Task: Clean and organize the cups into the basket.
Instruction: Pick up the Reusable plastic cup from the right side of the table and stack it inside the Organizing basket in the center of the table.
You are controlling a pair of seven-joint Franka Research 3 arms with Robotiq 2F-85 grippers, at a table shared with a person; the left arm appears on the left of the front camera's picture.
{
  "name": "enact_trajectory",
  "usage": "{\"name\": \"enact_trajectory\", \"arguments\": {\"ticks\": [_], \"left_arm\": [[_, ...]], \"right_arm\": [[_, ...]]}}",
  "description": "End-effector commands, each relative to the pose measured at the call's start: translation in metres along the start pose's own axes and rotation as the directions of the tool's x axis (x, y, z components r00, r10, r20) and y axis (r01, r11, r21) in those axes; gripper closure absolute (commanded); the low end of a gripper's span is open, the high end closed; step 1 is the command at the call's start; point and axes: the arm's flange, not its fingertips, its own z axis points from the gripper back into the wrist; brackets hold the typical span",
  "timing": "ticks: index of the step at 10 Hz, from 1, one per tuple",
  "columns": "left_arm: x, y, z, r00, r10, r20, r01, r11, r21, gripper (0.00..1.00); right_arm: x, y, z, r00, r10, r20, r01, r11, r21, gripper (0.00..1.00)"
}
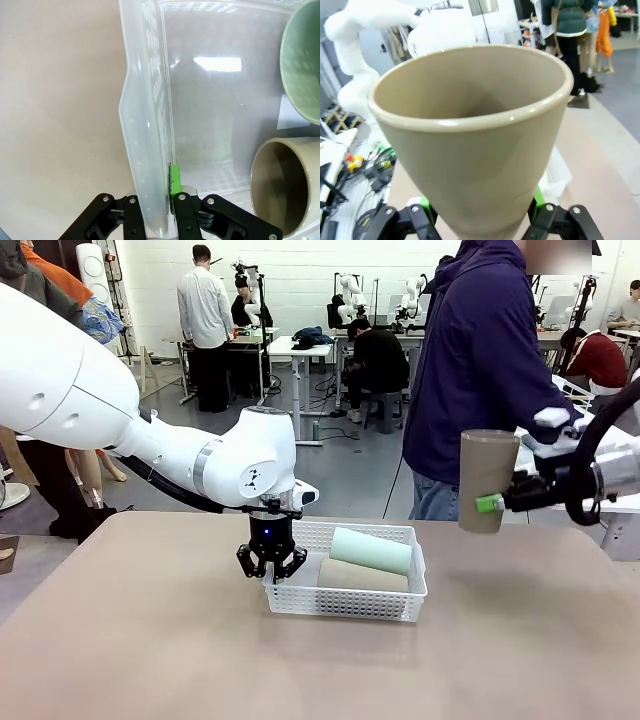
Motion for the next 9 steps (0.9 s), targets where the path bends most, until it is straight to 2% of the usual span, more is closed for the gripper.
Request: {"name": "enact_trajectory", "arguments": {"ticks": [1,2,3,7,8,9], "left_arm": [[-0.002,0.001,-0.001,1.0,-0.01,-0.003,0.01,1.0,0.005,1.0],[-0.002,0.001,-0.001,1.0,-0.01,-0.003,0.01,1.0,0.005,1.0],[-0.002,0.001,-0.001,1.0,-0.01,-0.003,0.01,1.0,0.005,1.0],[-0.002,0.001,-0.001,1.0,-0.01,-0.003,0.01,1.0,0.005,1.0],[-0.002,0.001,-0.001,1.0,-0.01,-0.003,0.01,1.0,0.005,1.0],[-0.002,0.001,-0.001,1.0,-0.01,-0.003,0.01,1.0,0.005,1.0]], "right_arm": [[0.003,0.013,-0.01,1.0,-0.008,-0.019,0.007,0.999,-0.045,0.77],[-0.007,0.01,-0.011,0.999,-0.047,-0.026,0.045,0.995,-0.087,0.77],[0.016,0.013,-0.002,1.0,0.012,-0.009,-0.012,1.0,-0.015,0.77],[0.016,0.013,-0.002,1.0,0.012,-0.009,-0.012,1.0,-0.015,0.77],[0.014,0.016,-0.003,1.0,0.003,-0.018,-0.004,1.0,-0.029,0.19],[0.043,0.032,-0.026,0.983,0.038,-0.178,-0.051,0.997,-0.066,0.19]]}}
